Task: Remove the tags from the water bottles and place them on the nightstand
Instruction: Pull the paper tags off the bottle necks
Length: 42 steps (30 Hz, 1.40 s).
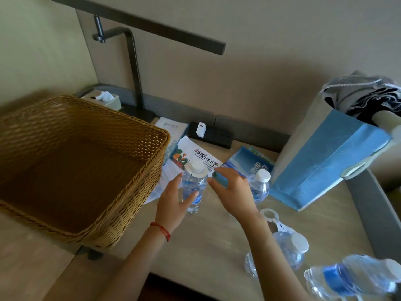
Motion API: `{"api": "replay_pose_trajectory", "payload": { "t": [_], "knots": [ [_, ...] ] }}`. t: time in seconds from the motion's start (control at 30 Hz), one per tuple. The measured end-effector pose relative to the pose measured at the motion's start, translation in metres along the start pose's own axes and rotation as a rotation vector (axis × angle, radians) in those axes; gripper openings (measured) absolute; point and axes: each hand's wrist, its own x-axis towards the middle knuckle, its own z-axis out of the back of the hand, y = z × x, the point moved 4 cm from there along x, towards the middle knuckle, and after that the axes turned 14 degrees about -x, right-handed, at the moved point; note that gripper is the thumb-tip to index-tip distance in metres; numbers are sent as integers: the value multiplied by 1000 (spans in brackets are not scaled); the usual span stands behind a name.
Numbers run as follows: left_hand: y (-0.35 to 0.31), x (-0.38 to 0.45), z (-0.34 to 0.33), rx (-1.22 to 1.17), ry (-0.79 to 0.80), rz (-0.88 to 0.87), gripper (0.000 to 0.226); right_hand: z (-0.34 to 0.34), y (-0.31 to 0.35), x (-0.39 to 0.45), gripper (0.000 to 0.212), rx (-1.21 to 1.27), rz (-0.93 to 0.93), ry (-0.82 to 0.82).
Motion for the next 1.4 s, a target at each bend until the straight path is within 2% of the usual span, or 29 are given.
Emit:
{"api": "replay_pose_trajectory", "payload": {
  "t": [0.13, 0.3, 0.6, 0.77, 1.1, 1.4],
  "knots": [
    [8, 7, -2, -65, 31, 49, 70, -17, -2, 7, 36, 43, -124, 20],
    [10, 15, -4, -140, 53, 47, 65, -24, 2, 16, 15, 230, -228, 8],
    [14, 17, -3, -192, 69, 37, 62, -31, 1, 19, 29, 610, -491, 212],
    [15, 18, -4, -202, 75, 41, 62, -32, 4, 19, 24, 769, -499, 212],
    [18, 19, -5, -170, 76, 59, 64, -39, 1, 15, 36, 805, -425, 130],
    [18, 17, -4, -165, 58, 111, 65, -28, 12, 26, 26, 801, -322, 34]
  ]
}}
